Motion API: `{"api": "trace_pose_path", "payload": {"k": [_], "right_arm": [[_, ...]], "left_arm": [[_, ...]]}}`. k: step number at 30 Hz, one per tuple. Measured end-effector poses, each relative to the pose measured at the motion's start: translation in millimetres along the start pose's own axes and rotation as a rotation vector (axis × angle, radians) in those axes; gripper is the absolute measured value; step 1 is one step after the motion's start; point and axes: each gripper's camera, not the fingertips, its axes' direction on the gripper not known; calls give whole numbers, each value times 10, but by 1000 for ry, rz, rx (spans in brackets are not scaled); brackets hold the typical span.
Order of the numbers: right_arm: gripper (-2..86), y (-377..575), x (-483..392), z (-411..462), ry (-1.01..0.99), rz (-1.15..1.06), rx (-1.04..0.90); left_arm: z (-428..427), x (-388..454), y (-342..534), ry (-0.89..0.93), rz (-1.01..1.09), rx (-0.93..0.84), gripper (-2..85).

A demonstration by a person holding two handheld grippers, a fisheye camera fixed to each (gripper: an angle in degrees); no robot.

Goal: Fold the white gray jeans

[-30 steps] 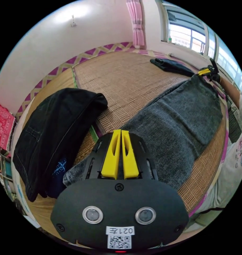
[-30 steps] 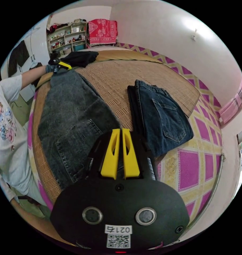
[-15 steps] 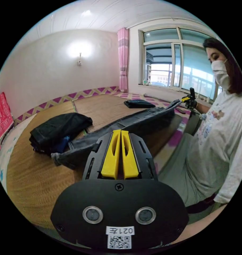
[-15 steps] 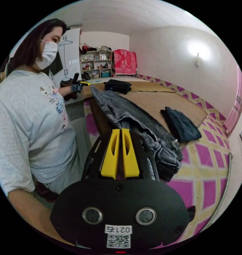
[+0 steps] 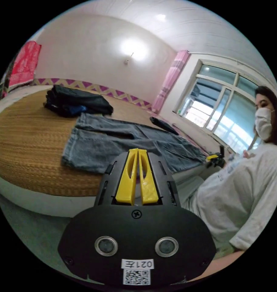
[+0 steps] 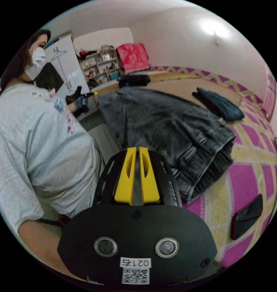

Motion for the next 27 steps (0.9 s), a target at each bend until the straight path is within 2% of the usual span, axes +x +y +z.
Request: {"api": "trace_pose_path", "payload": {"k": [2,4,7,8,10,14,16,18,22,27], "right_arm": [[3,-142,152,-12,74,39,130],[0,-261,286,149,144,77,136],[-5,-323,529,552,187,172,-43],[-5,-304,580,639,185,198,-106],[-6,-282,571,643,188,208,-114],[-7,-237,441,739,270,161,-166],[-7,-236,442,759,270,163,-163],[-7,-225,472,760,248,180,-154],[-7,-209,524,779,214,214,-143],[-7,-187,525,812,213,224,-134]], "left_arm": [[199,-33,-189,-45,-4,-73,-8],[529,-109,-362,-121,-21,-147,-4],[830,-376,-378,-275,-127,-289,-5],[830,-426,-359,-253,-141,-283,-6],[735,-565,-299,-184,-218,-228,-9],[670,-470,-349,-258,-186,-219,-9],[514,-457,-465,-267,-184,-106,-8],[447,-547,-597,-267,-208,-68,-7],[588,-863,-928,-426,-224,-157,19],[870,-1109,-1104,-492,-155,-341,56]]}}
